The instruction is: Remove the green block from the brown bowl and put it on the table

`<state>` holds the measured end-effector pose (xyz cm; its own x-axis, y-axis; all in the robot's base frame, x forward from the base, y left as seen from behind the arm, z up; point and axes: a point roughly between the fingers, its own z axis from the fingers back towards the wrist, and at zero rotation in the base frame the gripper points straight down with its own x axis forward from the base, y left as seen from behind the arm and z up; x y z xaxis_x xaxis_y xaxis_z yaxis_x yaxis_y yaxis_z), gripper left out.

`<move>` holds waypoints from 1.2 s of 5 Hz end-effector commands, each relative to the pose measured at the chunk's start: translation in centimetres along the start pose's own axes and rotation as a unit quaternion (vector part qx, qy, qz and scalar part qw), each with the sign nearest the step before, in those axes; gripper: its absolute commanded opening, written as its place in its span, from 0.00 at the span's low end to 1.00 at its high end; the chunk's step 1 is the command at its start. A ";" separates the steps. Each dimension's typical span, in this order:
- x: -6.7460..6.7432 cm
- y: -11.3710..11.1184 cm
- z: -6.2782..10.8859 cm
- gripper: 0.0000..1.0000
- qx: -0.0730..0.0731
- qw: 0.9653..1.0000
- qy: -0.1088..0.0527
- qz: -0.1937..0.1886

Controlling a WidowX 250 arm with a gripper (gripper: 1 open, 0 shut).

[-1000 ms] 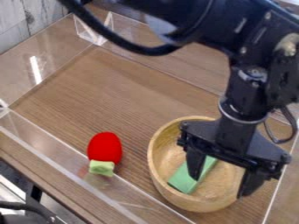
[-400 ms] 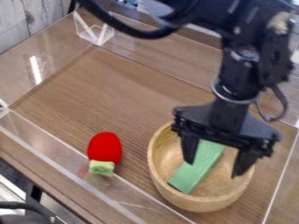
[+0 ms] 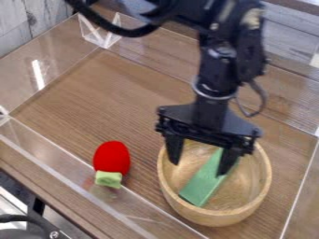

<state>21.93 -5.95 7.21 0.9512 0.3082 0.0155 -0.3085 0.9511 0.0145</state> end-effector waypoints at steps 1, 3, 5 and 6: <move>0.9 1.4 0.1 1.00 -0.005 1.000 -0.014 -0.010; 0.4 0.4 -1.5 1.00 -0.007 0.998 -0.017 0.052; -0.7 1.2 -1.3 1.00 -0.011 1.000 -0.021 0.020; -0.9 0.5 -2.0 1.00 -0.008 0.999 -0.021 0.027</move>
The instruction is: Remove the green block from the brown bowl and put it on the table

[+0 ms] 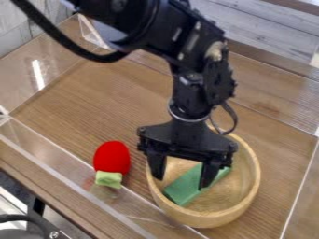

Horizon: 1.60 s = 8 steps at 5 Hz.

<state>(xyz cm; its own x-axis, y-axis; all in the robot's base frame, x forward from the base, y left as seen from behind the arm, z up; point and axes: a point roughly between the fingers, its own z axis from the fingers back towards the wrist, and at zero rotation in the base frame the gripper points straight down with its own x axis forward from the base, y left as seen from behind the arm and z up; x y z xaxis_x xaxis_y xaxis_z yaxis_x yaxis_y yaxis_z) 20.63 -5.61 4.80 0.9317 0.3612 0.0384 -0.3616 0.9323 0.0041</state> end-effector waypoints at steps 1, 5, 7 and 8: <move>0.0 -0.9 -0.3 1.00 -0.002 1.000 -0.010 0.004; 2.1 -2.4 -1.4 1.00 0.001 0.998 -0.013 -0.055; 0.6 -2.7 -1.3 0.00 0.004 0.998 -0.010 -0.060; 0.3 -1.8 0.3 0.00 -0.008 0.997 -0.018 -0.068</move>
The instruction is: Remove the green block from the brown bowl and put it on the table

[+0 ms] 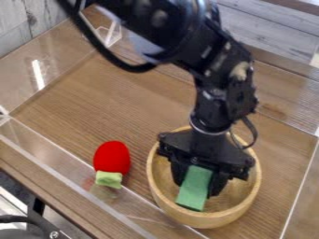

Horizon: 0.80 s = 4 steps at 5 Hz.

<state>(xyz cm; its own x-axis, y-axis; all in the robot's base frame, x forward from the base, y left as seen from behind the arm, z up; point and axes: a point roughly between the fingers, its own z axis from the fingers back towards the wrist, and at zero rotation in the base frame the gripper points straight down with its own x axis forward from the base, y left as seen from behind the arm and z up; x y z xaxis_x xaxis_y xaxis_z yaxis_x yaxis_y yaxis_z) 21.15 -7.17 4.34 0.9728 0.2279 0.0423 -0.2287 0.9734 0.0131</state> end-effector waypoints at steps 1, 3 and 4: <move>0.1 0.8 2.7 0.00 -0.024 0.999 -0.023 -0.005; 1.1 3.5 4.9 0.00 -0.045 0.998 -0.033 -0.025; 1.6 5.7 5.2 0.00 -0.046 0.998 -0.038 -0.033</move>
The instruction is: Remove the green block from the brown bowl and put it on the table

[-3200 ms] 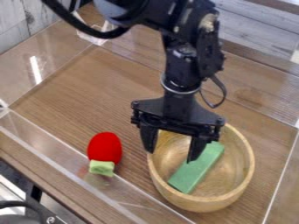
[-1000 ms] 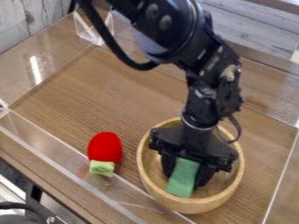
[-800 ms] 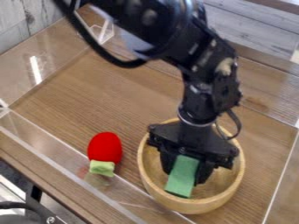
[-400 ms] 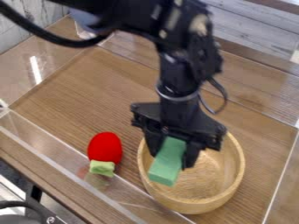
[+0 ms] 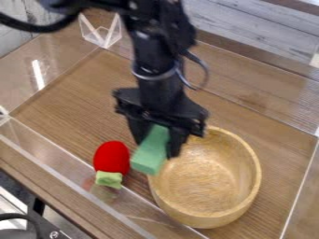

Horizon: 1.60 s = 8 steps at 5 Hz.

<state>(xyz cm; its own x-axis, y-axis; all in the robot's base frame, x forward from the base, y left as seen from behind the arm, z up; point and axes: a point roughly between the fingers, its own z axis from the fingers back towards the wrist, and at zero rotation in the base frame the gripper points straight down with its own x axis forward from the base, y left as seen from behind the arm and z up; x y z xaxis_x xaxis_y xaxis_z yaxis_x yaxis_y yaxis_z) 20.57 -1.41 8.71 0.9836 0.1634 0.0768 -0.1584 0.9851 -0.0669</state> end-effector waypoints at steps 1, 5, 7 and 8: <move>1.2 2.2 1.3 0.00 -0.005 1.000 -0.024 -0.004; 3.3 2.7 4.4 0.00 -0.013 1.000 -0.017 -0.012; 3.2 4.8 5.2 0.00 -0.004 0.998 -0.022 0.050; 3.7 6.3 4.9 0.00 -0.002 0.999 -0.023 0.040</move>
<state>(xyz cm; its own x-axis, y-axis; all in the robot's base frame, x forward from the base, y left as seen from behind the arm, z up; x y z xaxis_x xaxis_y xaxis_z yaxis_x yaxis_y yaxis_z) 22.12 5.42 12.33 0.9660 0.2494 0.0682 -0.2438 0.9664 -0.0812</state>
